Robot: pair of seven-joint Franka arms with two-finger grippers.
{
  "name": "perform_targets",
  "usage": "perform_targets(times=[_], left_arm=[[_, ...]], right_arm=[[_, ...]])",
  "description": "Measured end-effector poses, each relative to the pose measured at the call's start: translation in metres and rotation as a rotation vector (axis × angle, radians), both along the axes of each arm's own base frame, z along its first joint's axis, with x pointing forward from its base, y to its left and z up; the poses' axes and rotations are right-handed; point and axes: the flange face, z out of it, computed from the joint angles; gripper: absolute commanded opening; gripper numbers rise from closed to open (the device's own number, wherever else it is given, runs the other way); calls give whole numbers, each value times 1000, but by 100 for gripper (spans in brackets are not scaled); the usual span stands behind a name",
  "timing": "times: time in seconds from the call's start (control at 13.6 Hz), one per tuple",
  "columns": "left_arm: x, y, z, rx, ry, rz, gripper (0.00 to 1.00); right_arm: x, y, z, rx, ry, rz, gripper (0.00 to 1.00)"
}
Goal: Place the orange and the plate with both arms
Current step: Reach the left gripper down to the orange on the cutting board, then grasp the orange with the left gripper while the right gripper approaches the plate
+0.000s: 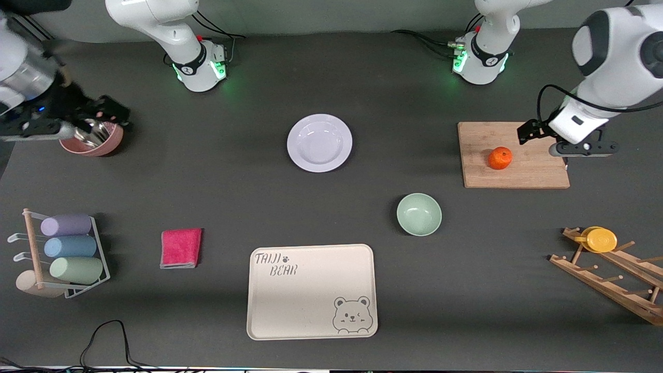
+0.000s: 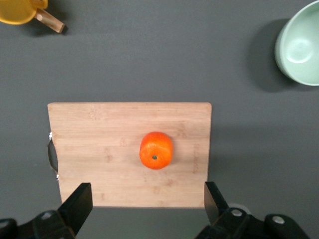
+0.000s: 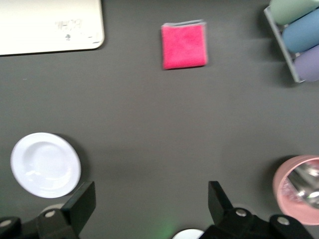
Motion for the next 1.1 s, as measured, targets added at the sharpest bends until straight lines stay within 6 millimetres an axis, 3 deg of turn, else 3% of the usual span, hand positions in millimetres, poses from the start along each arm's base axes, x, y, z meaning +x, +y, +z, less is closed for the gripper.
perform_targets(times=[0.22, 0.44, 0.66, 1.1], left_arm=[[-28, 6, -57, 14, -83, 4, 100], [-55, 10, -99, 22, -132, 7, 100], [-63, 11, -117, 21, -184, 6, 100], [-62, 10, -164, -11, -272, 5, 100]], right_arm=[[-26, 72, 2, -1, -8, -33, 100], [-49, 112, 0, -2, -6, -47, 100], [-76, 122, -10, 2, -4, -30, 100], [-114, 104, -55, 14, 6, 6, 100]])
